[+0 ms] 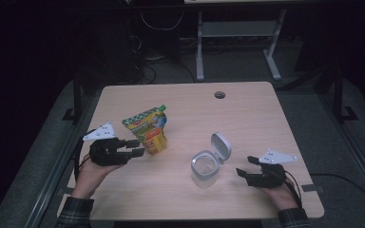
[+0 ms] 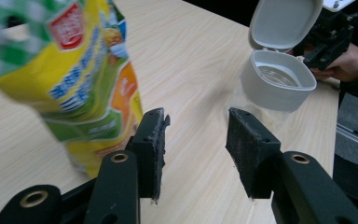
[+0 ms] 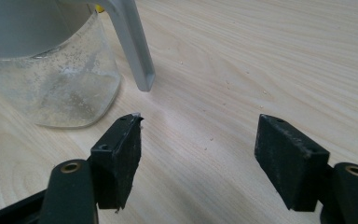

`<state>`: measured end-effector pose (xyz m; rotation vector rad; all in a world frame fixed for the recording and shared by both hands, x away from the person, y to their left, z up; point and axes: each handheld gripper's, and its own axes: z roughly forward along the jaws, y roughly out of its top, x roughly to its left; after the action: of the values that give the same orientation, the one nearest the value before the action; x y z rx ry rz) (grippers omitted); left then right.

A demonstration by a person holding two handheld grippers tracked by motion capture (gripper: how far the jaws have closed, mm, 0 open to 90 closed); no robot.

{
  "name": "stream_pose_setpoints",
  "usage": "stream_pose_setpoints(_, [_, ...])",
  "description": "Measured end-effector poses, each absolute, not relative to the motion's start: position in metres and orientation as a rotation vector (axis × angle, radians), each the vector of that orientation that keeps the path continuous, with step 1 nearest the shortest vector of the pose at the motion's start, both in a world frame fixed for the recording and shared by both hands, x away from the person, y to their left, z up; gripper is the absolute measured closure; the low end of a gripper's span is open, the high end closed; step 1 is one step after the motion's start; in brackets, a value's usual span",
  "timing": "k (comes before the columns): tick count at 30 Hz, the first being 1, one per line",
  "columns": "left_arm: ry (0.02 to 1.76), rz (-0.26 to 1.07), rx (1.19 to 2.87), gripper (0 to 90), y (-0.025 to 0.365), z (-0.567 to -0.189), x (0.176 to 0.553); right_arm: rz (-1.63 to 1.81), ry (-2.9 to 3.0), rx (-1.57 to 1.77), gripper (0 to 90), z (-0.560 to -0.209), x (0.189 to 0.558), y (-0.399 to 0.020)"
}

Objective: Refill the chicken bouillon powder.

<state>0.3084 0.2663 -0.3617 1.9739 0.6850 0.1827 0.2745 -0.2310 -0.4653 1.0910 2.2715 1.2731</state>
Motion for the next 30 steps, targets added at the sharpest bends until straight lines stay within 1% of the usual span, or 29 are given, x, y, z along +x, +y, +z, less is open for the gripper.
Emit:
stream_pose_setpoints(4, [0.708, 0.196, 1.976, 55.2, 0.275, -0.362, 0.311, 1.272, 2.272, 1.093, 31.1, -0.466, 0.275, -0.231])
stream_pose_setpoints(10, [0.735, 0.212, 1.961, 50.7, 0.288, -0.364, 0.318, 1.272, 2.273, 1.096, 31.1, -0.466, 0.275, -0.231])
stream_pose_setpoints(14, [0.749, 0.229, 1.955, 46.3, 0.296, -0.364, 0.324, 1.270, 2.273, 1.095, 31.0, -0.466, 0.275, -0.231])
stream_pose_setpoints(21, [0.747, 0.245, 1.952, 37.5, 0.300, -0.369, 0.338, 1.265, 2.274, 1.096, 31.1, -0.467, 0.276, -0.231])
stream_pose_setpoints(30, [0.704, 0.266, 1.949, 36.0, 0.288, -0.371, 0.358, 1.266, 2.275, 1.106, 31.0, -0.468, 0.276, -0.232])
